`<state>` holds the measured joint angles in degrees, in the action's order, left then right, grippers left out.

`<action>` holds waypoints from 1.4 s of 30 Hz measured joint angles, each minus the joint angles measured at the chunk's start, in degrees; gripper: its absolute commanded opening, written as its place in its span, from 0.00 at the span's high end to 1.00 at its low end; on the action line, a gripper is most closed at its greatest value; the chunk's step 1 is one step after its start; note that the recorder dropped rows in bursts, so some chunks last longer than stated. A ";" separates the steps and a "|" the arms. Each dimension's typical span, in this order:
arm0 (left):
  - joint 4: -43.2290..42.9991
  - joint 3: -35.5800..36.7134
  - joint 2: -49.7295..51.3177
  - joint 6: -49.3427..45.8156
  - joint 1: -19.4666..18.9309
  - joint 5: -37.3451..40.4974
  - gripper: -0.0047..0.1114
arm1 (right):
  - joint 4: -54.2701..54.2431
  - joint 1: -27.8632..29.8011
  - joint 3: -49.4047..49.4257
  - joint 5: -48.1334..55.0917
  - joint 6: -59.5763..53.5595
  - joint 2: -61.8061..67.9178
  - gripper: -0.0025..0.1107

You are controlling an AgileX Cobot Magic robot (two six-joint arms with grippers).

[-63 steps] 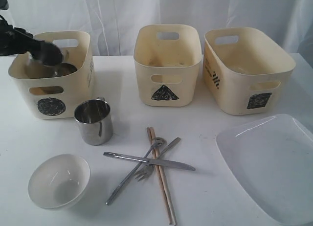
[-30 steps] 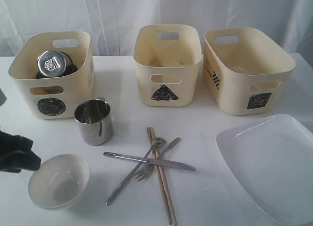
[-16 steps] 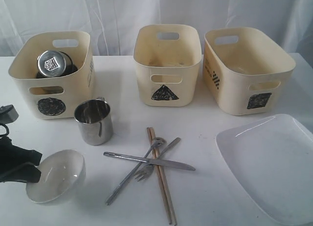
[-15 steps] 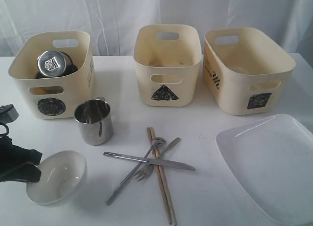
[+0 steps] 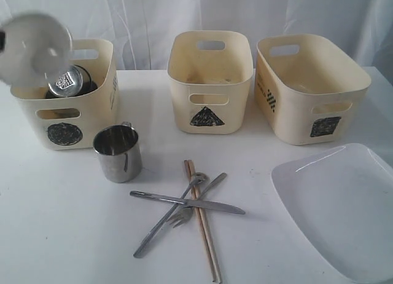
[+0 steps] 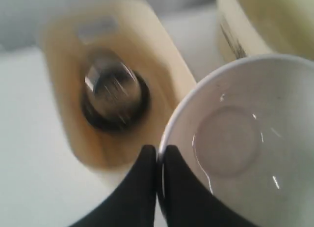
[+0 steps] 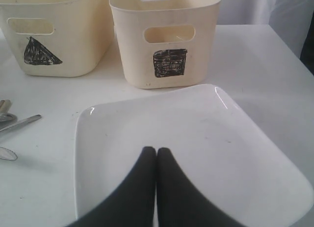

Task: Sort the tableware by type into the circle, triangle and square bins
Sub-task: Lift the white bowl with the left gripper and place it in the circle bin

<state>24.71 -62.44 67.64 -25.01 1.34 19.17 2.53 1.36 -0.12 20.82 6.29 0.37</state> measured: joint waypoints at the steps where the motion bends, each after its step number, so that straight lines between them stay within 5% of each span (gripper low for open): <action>1: -0.48 -0.56 -0.38 0.14 0.00 -5.81 0.96 | 0.00 0.00 0.00 0.00 0.00 0.00 0.98; 7: -2.90 -1.08 5.91 7.02 0.00 -40.14 0.96 | 0.00 0.00 0.00 0.00 0.00 0.00 0.98; 12: -21.66 -3.87 20.82 25.40 0.00 -56.76 0.96 | 0.00 0.00 0.00 0.00 0.00 0.00 0.98; 16: -43.44 -7.08 32.63 31.25 0.11 -57.96 0.96 | 0.00 0.00 0.00 0.00 0.00 0.00 0.98; 20: -50.58 -7.51 38.16 33.53 0.10 -54.42 0.93 | 0.00 0.00 0.00 0.00 0.00 0.00 0.98; 30: -63.98 -8.27 38.17 46.97 0.10 -46.53 0.45 | 0.00 0.00 0.00 0.00 0.00 0.00 0.98; 42: -74.65 -8.27 21.13 61.49 0.10 -45.00 0.46 | 0.00 0.00 0.00 0.00 0.00 0.00 0.98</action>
<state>-49.94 -70.71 88.77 36.48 1.44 -25.83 2.53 1.36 -0.12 20.82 6.29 0.37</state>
